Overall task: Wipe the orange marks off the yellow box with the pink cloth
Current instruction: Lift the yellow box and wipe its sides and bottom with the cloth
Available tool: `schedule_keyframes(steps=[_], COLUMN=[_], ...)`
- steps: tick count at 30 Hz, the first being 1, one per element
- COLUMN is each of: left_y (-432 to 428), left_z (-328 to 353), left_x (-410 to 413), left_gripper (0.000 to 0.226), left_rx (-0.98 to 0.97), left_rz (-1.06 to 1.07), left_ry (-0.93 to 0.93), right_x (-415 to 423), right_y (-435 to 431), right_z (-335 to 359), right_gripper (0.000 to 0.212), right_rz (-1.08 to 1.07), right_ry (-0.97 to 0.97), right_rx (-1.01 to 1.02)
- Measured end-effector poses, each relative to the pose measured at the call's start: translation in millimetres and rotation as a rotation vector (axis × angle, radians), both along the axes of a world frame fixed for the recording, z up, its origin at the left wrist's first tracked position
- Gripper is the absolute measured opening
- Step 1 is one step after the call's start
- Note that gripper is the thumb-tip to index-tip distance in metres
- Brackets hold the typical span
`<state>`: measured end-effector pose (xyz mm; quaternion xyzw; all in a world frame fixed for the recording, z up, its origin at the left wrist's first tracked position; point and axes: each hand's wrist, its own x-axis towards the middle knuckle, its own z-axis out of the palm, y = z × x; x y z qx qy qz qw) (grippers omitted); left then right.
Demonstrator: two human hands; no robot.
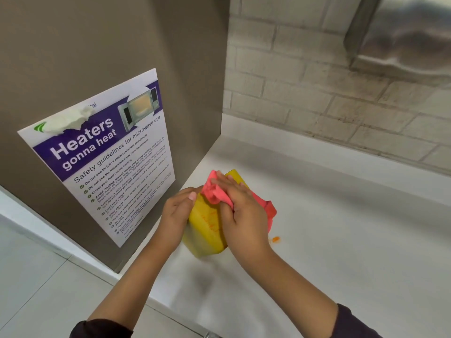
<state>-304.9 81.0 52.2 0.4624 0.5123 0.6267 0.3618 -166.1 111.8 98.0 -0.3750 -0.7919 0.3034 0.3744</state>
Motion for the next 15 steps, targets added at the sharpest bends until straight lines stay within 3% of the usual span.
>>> schedule_keyframes(steps=[9,11,15], left_y=[4.4,4.7,4.1], left_z=[2.4,2.5,2.6], left_x=[-5.4,-4.6,-2.2], left_gripper=[0.036,0.039,0.038], left_rx=[0.000,0.000,0.010], left_rz=[-0.016,0.011,0.019], left_ry=[-0.037,-0.050,-0.024], right_x=[39.3,44.8,28.8], right_y=[19.9,24.3,18.4], right_z=[0.6,-1.6,-6.4], right_gripper=[0.040,0.038,0.038], right_rz=[0.489,0.451,0.134], right_ry=[-0.220,-0.194,0.026], right_rx=[0.162,0.163,0.080])
